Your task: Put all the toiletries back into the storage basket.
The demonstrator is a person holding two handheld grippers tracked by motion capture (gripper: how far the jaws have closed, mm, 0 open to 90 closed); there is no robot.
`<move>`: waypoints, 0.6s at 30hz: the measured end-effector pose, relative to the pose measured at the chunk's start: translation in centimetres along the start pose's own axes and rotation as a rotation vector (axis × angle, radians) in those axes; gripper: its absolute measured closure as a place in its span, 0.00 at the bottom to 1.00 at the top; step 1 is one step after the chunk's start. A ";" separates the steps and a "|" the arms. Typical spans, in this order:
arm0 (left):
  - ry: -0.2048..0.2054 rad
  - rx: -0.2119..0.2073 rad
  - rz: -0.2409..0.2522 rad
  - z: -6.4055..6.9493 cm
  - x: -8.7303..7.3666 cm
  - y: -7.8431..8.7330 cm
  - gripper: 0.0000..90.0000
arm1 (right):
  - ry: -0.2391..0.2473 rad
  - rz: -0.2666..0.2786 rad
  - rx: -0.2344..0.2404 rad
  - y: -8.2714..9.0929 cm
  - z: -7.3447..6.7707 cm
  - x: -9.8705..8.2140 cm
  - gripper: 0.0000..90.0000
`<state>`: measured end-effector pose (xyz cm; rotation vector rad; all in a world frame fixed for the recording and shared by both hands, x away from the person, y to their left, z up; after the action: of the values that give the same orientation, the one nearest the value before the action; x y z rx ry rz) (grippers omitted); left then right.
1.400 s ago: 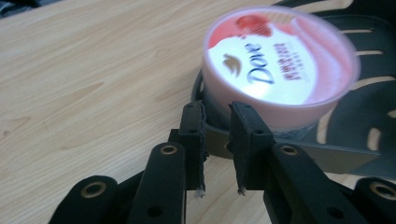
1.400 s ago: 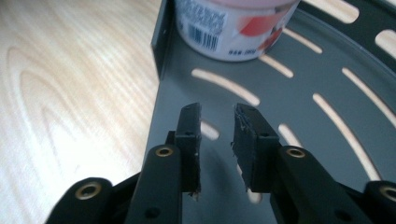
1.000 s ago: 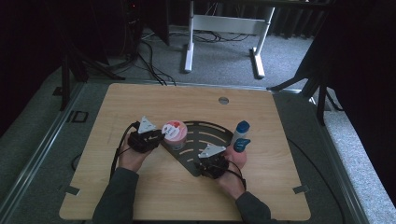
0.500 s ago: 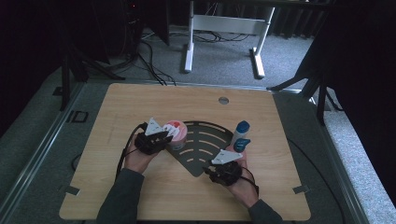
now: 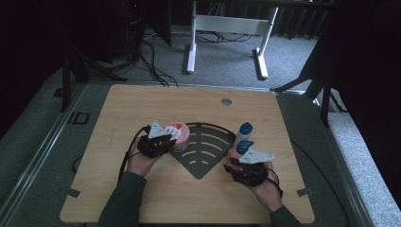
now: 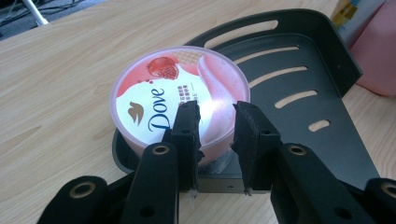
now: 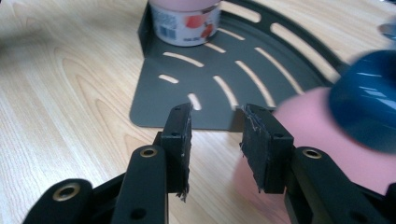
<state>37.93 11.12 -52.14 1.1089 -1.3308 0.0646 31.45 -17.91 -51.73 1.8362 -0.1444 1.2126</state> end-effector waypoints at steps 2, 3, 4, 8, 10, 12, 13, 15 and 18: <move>0.000 -0.002 -0.001 0.0 -0.1 -0.1 0.78 | -0.008 0.010 -0.005 0.7 0.6 0.0 0.69; 0.002 -0.003 -0.001 0.0 -0.1 -0.1 0.78 | -0.016 0.016 -0.006 1.0 0.9 0.0 0.69; 0.002 -0.004 -0.003 0.0 -0.1 -0.1 0.78 | -0.020 0.022 -0.010 1.3 1.2 0.0 0.69; 0.001 -0.006 -0.007 0.1 -0.2 -0.2 0.78 | -0.046 0.044 -0.018 2.6 2.2 0.1 0.68; 0.000 -0.007 -0.008 0.1 -0.2 -0.2 0.78 | -0.048 0.047 -0.020 3.1 2.6 0.1 0.67; -0.001 -0.007 -0.008 0.1 -0.2 -0.2 0.78 | -0.047 0.051 -0.027 3.5 2.9 0.1 0.66; -0.001 -0.007 -0.008 0.1 -0.2 -0.2 0.78 | -0.047 0.054 -0.032 3.7 3.2 0.2 0.64; -0.002 -0.009 -0.011 0.1 -0.2 -0.3 0.78 | -0.054 0.062 -0.039 4.0 3.6 0.3 0.63; -0.002 -0.011 -0.014 0.1 -0.3 -0.3 0.78 | -0.062 0.073 -0.046 4.2 4.2 0.6 0.59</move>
<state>37.94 11.01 -52.57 1.1089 -1.3242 0.0456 32.34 -23.19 -49.13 1.8432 -0.2737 1.1931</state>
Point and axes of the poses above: each handheld gripper's, and its own axes: y roughly backward along the jaws, x roughly out of its top, z roughly to its right, the point moved 5 cm from there along -y, roughly forward along the jaws, and after that the axes turned 10 degrees about -y, right-handed, at the moved point
